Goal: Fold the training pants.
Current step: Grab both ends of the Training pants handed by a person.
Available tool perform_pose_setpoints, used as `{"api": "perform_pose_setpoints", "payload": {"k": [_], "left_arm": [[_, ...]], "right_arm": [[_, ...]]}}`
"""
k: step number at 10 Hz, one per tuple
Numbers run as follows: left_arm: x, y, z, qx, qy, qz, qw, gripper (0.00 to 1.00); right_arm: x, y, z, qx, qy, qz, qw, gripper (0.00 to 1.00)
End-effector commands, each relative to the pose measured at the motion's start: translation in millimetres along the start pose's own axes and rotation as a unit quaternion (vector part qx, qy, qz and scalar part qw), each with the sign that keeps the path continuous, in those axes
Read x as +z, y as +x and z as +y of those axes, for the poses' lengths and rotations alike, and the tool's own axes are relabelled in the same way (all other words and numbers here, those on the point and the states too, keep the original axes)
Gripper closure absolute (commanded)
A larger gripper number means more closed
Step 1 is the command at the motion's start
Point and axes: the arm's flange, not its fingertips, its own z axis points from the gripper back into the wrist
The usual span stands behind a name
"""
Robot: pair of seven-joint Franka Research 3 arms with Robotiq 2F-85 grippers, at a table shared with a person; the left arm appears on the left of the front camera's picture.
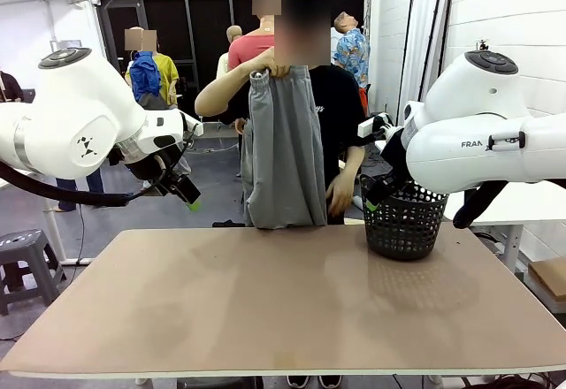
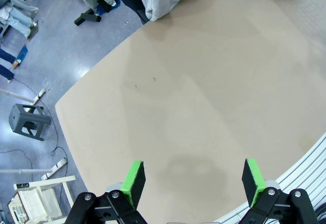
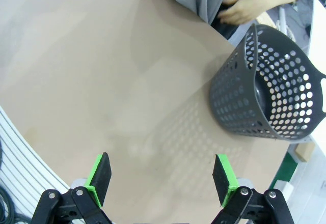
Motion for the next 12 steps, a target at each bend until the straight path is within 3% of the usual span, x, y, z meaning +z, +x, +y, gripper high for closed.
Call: {"api": "perform_pose_setpoints", "payload": {"k": [1, 12], "left_arm": [[-1.6, 0.4, 1.2, -0.002, -0.001, -0.005, 1.0, 0.0], [-1.6, 0.4, 1.2, -0.002, -0.001, -0.005, 1.0, 0.0]], "right_arm": [[0.4, 0.5, 0.0, -0.003, -0.002, -0.002, 1.0, 0.0], [0.4, 0.5, 0.0, -0.003, -0.002, -0.002, 1.0, 0.0]]}}
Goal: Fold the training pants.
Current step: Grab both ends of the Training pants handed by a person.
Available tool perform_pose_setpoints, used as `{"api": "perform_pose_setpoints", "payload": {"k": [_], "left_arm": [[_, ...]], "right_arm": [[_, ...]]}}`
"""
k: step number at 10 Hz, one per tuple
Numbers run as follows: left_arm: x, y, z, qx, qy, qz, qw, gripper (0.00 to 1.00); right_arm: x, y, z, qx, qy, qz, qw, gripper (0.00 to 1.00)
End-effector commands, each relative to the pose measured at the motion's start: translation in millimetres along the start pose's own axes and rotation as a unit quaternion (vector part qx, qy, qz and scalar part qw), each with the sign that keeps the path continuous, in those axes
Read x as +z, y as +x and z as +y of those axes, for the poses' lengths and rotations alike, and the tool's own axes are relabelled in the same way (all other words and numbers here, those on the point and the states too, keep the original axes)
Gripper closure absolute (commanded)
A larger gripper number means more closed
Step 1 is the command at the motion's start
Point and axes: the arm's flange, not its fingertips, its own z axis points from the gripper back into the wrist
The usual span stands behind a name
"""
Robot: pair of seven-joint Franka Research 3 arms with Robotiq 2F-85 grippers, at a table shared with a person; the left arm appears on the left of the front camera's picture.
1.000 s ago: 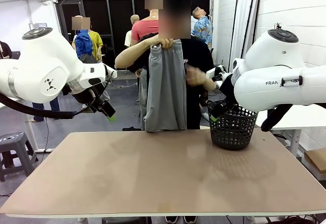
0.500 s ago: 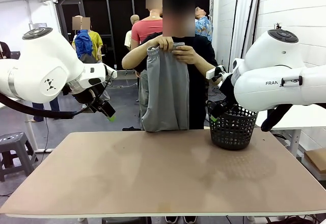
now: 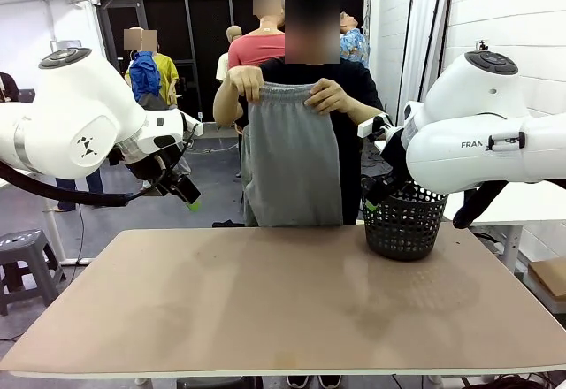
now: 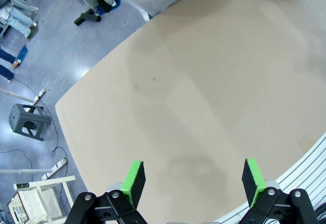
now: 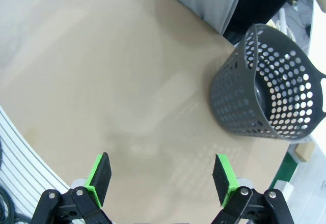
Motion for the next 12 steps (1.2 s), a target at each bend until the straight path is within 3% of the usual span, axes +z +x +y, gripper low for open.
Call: {"api": "perform_pose_setpoints", "payload": {"k": [1, 12], "left_arm": [[-1.6, 0.4, 1.2, -0.002, -0.001, -0.005, 1.0, 0.0], [-1.6, 0.4, 1.2, -0.002, -0.001, -0.005, 1.0, 0.0]], "right_arm": [[0.4, 0.5, 0.0, -0.003, -0.002, -0.002, 1.0, 0.0], [0.4, 0.5, 0.0, -0.003, -0.002, -0.002, 1.0, 0.0]]}}
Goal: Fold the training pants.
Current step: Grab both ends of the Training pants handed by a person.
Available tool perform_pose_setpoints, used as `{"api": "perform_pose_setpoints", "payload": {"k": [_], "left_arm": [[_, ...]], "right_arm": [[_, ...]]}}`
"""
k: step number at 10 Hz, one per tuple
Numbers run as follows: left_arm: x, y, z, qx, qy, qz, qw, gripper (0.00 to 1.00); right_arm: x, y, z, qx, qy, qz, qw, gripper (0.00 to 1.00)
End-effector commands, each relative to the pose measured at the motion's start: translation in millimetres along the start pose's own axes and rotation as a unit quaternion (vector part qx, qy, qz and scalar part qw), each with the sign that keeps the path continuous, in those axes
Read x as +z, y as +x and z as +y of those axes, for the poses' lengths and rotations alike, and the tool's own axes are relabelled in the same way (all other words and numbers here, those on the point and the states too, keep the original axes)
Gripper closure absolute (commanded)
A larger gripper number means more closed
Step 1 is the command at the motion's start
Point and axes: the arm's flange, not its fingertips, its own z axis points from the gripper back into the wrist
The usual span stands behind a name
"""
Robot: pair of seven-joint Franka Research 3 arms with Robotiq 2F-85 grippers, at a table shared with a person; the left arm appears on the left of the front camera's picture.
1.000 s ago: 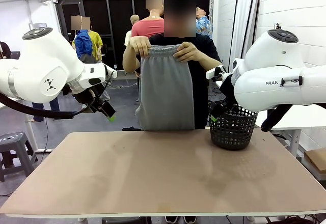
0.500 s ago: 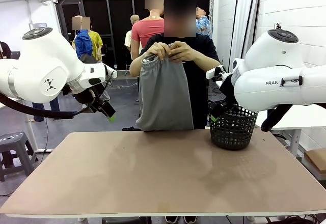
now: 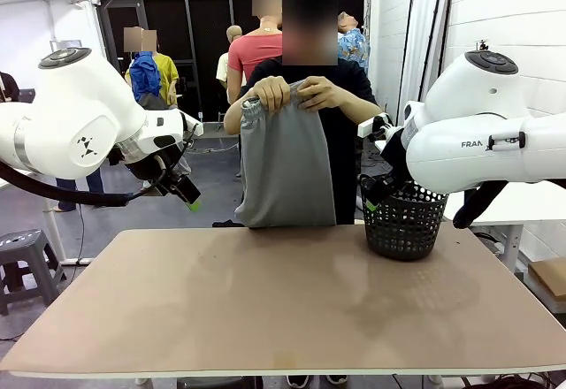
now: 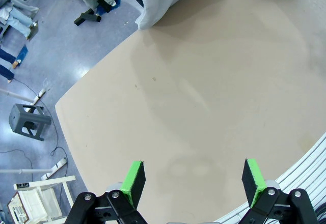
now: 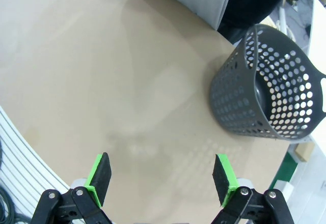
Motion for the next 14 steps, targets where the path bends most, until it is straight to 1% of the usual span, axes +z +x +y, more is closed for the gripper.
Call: {"api": "perform_pose_setpoints", "payload": {"k": [1, 14], "left_arm": [[-1.6, 0.4, 1.2, -0.002, -0.001, -0.005, 1.0, 0.0], [-1.6, 0.4, 1.2, -0.002, -0.001, -0.005, 1.0, 0.0]], "right_arm": [[0.4, 0.5, 0.0, -0.003, -0.002, -0.002, 1.0, 0.0], [0.4, 0.5, 0.0, -0.003, -0.002, -0.002, 1.0, 0.0]]}}
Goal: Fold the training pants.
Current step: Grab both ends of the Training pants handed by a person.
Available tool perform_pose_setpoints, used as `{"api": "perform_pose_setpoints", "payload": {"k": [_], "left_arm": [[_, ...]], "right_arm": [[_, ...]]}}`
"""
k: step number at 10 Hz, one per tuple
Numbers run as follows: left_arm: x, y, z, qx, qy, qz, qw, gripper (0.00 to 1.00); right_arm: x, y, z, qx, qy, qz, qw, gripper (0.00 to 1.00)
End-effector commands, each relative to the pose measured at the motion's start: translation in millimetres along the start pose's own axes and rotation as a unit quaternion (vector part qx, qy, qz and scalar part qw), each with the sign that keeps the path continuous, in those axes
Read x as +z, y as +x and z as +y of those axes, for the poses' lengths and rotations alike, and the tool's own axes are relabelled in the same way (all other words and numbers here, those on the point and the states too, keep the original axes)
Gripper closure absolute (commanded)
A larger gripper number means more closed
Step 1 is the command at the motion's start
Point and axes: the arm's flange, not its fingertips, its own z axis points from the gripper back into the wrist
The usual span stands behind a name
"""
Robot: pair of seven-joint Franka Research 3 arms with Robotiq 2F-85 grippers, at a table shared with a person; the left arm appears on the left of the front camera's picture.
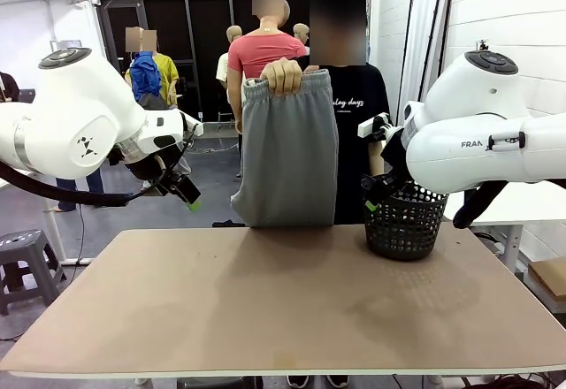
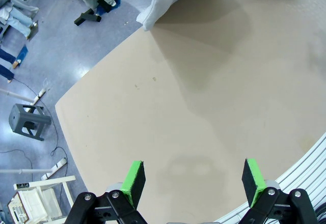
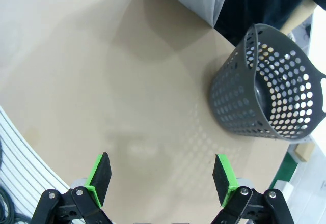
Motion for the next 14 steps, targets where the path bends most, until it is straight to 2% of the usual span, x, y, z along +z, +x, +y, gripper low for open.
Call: {"api": "perform_pose_setpoints", "payload": {"k": [1, 14], "left_arm": [[-1.6, 0.4, 1.2, -0.002, -0.001, -0.005, 1.0, 0.0], [-1.6, 0.4, 1.2, -0.002, -0.001, -0.005, 1.0, 0.0]], "right_arm": [[0.4, 0.5, 0.0, -0.003, -0.002, -0.002, 1.0, 0.0], [0.4, 0.5, 0.0, -0.003, -0.002, -0.002, 1.0, 0.0]]}}
